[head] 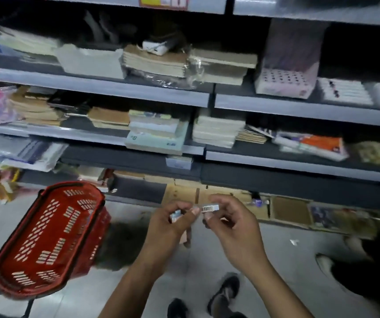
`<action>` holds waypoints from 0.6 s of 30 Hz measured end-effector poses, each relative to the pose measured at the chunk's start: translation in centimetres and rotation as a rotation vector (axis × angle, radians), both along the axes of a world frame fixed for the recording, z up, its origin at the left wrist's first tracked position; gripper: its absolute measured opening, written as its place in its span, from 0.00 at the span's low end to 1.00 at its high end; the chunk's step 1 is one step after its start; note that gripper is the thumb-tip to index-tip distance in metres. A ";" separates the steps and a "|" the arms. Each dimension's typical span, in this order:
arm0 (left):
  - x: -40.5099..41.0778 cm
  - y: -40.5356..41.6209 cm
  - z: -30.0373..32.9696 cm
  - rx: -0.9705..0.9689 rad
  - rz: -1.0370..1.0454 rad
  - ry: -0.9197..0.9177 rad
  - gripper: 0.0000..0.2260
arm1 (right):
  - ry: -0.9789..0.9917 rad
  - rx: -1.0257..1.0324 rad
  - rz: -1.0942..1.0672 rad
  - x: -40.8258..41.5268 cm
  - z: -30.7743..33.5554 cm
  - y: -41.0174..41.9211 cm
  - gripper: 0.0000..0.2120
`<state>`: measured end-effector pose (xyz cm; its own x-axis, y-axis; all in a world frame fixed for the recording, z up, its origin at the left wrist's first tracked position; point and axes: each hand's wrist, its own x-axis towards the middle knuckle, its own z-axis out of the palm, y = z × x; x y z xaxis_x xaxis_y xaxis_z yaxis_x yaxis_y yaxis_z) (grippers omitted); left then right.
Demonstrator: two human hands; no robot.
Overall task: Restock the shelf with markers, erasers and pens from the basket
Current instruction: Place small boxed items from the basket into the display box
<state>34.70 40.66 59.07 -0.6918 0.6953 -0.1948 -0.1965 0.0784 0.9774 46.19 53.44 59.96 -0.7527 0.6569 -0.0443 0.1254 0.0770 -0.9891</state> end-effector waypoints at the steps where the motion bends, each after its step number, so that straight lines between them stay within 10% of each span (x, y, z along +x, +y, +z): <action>1: 1.0 1.3 0.3 0.001 -0.026 0.012 0.12 | 0.010 0.000 -0.038 1.2 0.1 0.9 0.19; 18: 19.3 32.1 1.3 -0.015 -0.298 0.173 0.07 | -0.066 0.173 -0.243 23.7 -0.5 27.7 0.09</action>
<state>54.04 72.74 60.36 -0.4820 0.8699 -0.1046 0.0055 0.1224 0.9925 69.93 81.11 59.43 -0.5717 0.8195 0.0406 0.2244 0.2037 -0.9530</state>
